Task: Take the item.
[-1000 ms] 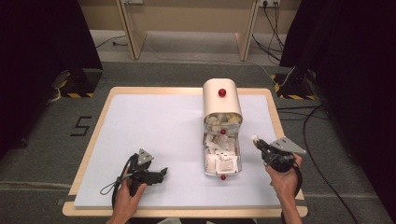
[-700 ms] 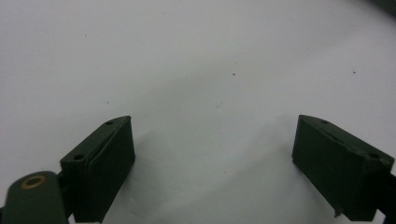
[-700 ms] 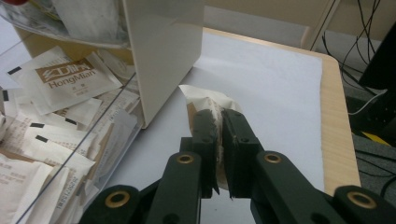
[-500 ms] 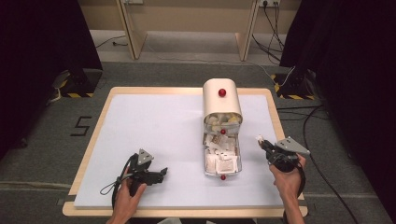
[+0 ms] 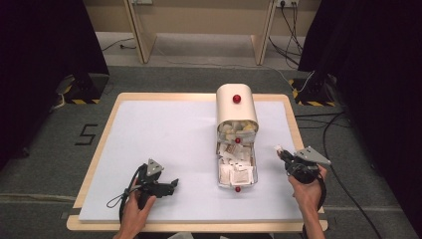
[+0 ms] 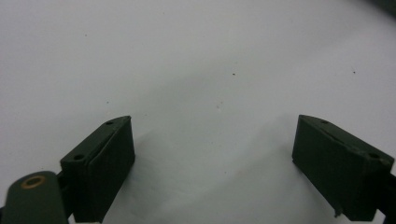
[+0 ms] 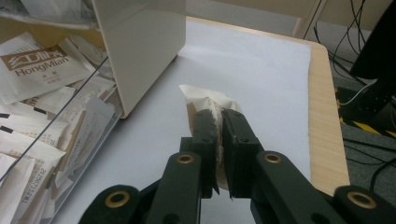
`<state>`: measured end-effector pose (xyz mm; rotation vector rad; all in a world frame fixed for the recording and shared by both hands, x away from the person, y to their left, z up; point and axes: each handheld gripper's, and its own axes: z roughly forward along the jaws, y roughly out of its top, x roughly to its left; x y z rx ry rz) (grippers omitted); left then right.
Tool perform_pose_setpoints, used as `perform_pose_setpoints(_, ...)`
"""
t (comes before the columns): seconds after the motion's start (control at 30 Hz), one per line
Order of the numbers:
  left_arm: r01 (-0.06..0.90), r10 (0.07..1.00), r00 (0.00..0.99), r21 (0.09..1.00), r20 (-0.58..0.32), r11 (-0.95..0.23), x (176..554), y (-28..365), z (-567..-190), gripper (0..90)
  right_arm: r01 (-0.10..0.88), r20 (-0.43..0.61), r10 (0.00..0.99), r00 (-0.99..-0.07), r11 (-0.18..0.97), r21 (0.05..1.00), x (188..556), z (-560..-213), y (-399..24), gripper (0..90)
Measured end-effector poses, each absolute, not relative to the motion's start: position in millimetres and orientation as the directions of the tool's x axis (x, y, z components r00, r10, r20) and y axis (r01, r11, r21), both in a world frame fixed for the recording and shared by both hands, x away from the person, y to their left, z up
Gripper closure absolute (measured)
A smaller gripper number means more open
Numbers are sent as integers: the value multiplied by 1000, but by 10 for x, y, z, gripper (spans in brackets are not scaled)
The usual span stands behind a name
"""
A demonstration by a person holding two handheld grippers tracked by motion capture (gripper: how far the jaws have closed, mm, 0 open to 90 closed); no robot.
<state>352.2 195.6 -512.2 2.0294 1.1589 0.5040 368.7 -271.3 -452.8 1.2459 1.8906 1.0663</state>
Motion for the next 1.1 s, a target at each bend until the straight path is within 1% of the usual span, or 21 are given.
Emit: perform_pose_setpoints(1.1, 569, 856, 516, 756, -21, -324, 3522, 1956, -5122, 121, 460, -74, 930, -360, 246, 853, 3779, -4719, -2695, 844)
